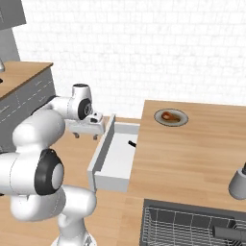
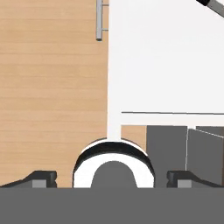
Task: Pick up the knife from the drawer and place it on the cutting board. Then place the meat from the plate to the cutting board.
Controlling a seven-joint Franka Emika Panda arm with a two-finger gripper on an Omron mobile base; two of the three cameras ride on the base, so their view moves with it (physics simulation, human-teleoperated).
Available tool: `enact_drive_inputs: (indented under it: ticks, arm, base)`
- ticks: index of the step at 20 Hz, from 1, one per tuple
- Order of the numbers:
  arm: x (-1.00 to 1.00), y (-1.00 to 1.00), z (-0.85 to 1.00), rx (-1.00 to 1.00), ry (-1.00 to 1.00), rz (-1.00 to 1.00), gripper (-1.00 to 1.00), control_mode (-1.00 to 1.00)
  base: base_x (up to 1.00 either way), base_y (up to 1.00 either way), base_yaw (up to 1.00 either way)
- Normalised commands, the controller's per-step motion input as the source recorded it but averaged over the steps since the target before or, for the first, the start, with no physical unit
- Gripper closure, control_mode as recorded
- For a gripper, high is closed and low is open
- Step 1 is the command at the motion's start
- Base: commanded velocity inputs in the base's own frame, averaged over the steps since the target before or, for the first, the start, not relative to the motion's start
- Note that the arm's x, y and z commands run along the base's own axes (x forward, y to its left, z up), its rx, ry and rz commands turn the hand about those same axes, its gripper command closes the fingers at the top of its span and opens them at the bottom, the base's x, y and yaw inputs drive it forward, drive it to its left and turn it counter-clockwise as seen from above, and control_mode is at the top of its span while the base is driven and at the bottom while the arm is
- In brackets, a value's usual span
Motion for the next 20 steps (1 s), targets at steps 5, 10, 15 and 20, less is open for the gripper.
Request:
enact_drive_inputs:
  ticks: [5, 10, 15, 20]
  arm:
    - [0.49, 0.00, -0.93, 0.00, 0.06, 0.00, -1.00, -1.00]
    - [0.37, 0.00, -0.68, 0.00, 0.00, 0.00, -1.00, -1.00]
    - [0.45, 0.00, -0.71, 0.00, 0.00, 0.00, -1.00, -1.00]
    - [0.44, 0.00, -0.48, 0.00, 0.00, 0.00, -1.00, -1.00]
  base:
    - [0.00, 0.00, 0.00]
    - [0.00, 0.00, 0.00]
    - [0.00, 0.00, 0.00]
    - [0.00, 0.00, 0.00]
